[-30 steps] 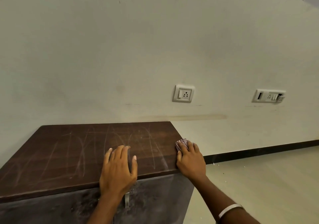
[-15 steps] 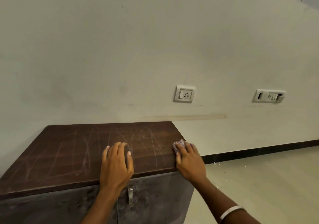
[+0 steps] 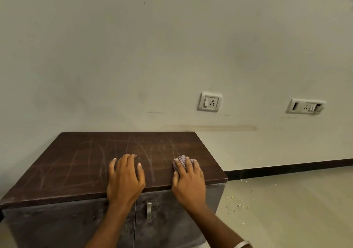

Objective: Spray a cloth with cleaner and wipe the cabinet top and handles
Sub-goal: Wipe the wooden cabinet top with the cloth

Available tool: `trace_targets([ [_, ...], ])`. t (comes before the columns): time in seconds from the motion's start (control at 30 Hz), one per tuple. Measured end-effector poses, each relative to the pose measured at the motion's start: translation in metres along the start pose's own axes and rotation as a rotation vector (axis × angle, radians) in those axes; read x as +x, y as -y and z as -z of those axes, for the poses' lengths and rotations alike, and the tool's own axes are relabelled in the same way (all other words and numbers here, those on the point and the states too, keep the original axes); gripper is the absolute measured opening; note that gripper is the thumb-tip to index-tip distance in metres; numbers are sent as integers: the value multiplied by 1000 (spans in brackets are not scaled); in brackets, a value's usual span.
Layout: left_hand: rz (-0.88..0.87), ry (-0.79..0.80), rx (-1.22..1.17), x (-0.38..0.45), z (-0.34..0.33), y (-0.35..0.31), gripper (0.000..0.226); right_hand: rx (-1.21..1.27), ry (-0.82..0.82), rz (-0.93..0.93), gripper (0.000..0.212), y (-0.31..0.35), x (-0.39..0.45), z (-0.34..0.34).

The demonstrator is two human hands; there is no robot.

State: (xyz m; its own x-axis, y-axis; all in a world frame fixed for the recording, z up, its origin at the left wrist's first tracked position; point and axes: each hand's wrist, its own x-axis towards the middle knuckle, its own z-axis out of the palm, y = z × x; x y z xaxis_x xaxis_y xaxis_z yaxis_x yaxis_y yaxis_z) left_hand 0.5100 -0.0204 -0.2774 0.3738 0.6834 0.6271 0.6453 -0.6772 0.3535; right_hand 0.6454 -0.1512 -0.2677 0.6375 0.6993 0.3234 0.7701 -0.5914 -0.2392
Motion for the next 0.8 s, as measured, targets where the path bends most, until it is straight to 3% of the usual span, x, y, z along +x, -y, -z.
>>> trace_targets([
  [0.17, 21, -1, -13, 0, 2, -2, 44, 20, 19, 72, 62, 22, -3, -4],
  [0.27, 33, -5, -29, 0, 2, 0, 44, 27, 47, 99, 52, 7, 3, 1],
  [0.5, 24, -4, -41, 0, 2, 0, 43, -12, 64, -61, 51, -37, 16, 12],
  [0.63, 15, -1, -30, 0, 0, 0, 44, -9, 64, -83, 51, -21, 16, 9],
  [0.8, 21, -1, -27, 0, 0, 0, 44, 13, 78, 58, 53, 24, 9, -2],
])
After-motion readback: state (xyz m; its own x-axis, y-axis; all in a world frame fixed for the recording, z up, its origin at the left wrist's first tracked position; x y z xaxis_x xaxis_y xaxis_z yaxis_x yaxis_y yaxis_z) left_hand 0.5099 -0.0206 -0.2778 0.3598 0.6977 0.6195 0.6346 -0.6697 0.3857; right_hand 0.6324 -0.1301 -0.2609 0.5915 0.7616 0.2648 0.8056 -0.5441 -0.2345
